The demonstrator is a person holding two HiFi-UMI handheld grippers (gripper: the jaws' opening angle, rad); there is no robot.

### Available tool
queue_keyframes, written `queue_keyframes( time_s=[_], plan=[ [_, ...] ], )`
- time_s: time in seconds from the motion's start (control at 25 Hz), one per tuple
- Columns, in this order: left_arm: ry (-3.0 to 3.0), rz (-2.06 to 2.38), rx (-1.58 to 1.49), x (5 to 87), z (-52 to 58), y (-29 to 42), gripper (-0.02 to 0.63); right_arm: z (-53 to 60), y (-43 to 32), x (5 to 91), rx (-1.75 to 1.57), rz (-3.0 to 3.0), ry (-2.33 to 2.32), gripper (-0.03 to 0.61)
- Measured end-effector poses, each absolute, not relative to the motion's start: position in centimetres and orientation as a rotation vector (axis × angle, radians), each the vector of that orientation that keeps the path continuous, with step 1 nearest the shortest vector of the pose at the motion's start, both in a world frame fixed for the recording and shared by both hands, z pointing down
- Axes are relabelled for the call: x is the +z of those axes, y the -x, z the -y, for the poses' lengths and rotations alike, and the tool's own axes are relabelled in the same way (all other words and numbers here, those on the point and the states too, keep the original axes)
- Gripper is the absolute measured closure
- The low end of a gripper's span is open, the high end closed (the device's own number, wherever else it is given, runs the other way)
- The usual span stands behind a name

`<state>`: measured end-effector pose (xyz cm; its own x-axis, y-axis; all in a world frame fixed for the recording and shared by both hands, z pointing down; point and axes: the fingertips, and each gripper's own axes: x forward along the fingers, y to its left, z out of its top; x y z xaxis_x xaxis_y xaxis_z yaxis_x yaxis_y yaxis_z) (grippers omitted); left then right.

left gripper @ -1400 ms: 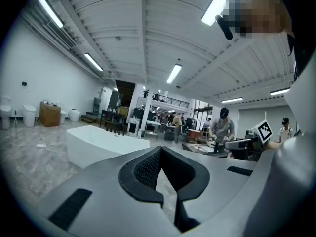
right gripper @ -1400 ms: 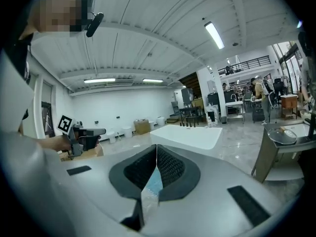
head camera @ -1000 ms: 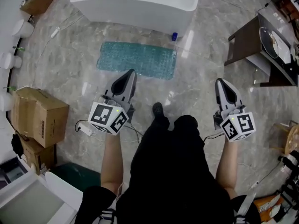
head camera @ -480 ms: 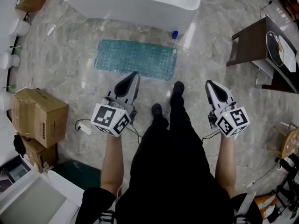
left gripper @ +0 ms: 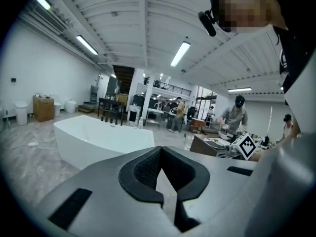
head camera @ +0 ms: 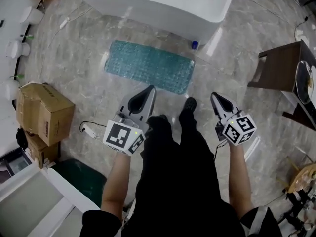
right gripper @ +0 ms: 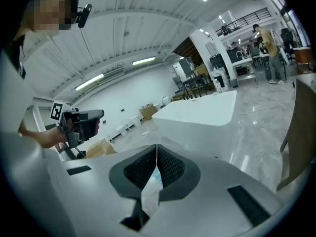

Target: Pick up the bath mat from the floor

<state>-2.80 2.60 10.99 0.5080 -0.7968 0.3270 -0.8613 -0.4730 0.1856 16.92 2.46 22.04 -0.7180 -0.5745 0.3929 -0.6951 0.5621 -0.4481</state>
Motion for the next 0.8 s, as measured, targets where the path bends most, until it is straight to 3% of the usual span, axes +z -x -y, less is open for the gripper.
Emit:
queue_keyframes(
  time_s=[0.24, 0.8],
  plan=[
    [-2.286, 1.399, 0.286, 19.6, 0.7, 1.7, 0.609, 0.8, -16.1, 31.1, 0.991, 2.488, -1.024, 0.565],
    [-2.255, 1.179, 0.418, 50.1, 8.8, -0.7, 0.609, 7.6, -11.1, 59.8, 1.217, 2.33, -1.012, 0.565]
  ],
)
